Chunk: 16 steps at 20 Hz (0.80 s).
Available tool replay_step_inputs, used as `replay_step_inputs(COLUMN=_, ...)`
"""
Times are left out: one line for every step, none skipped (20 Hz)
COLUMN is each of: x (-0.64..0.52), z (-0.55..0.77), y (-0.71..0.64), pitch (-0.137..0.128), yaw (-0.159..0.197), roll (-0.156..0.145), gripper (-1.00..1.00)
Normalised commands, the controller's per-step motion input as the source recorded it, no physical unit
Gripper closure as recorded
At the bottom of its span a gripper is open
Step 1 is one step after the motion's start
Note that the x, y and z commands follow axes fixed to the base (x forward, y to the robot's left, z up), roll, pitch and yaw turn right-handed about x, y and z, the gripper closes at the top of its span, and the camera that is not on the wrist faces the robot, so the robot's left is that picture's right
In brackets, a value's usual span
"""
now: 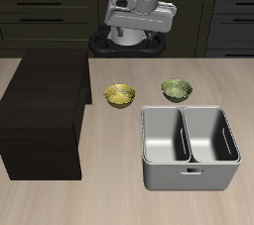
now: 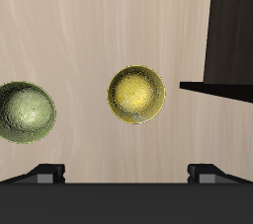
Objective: Place the green bowl on top of the shelf
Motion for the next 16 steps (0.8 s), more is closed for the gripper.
replay_step_inputs(x=0.00, z=-0.04, y=0.50, pitch=0.025, yaw=-0.009, roll=0.034, gripper=-1.00)
replay_step_inputs(x=-0.04, z=0.06, y=0.71, pitch=-0.006, yaw=-0.050, roll=0.095, gripper=-1.00)
replay_step_inputs(x=0.00, z=0.00, y=0.00, pitch=0.000, yaw=0.000, roll=0.000, gripper=-1.00)
replay_step_inputs(x=-0.12, z=0.17, y=0.92, pitch=-0.085, yaw=0.010, roll=0.059, gripper=-1.00)
replay_step_inputs(x=-0.04, z=0.04, y=0.66, pitch=0.011, yaw=-0.001, roll=0.048, gripper=-1.00)
replay_step_inputs(x=-0.05, z=0.06, y=0.52, pitch=-0.028, yaw=-0.012, roll=0.037, gripper=-1.00)
replay_step_inputs(x=0.01, z=-0.01, y=0.40, pitch=0.008, yaw=0.025, roll=0.051, gripper=-1.00)
replay_step_inputs(x=0.02, z=0.00, y=0.00, pitch=0.000, yaw=0.000, roll=0.000, gripper=-1.00)
replay_step_inputs(x=0.01, z=-0.04, y=0.31, pitch=0.062, yaw=0.081, roll=-0.056, gripper=-1.00)
replay_step_inputs(x=-0.04, z=-0.02, y=0.57, pitch=-0.014, yaw=-0.016, roll=0.049, gripper=-1.00)
replay_step_inputs(x=-0.05, z=-0.06, y=0.55, pitch=0.003, yaw=0.022, roll=0.011, gripper=-1.00)
replay_step_inputs(x=0.02, z=-0.06, y=0.43, pitch=0.003, yaw=0.050, roll=-0.017, gripper=-1.00)
replay_step_inputs(x=0.03, z=-0.05, y=0.23, pitch=0.025, yaw=0.025, roll=-0.007, gripper=-1.00)
replay_step_inputs(x=0.14, z=-0.07, y=0.62, pitch=0.028, yaw=0.040, roll=0.056, gripper=-1.00)
replay_step_inputs(x=0.05, z=-0.05, y=0.15, pitch=0.006, yaw=0.008, roll=-0.024, gripper=-1.00)
replay_step_inputs(x=0.06, z=-0.10, y=0.41, pitch=0.061, yaw=-0.011, roll=-0.009, gripper=-1.00)
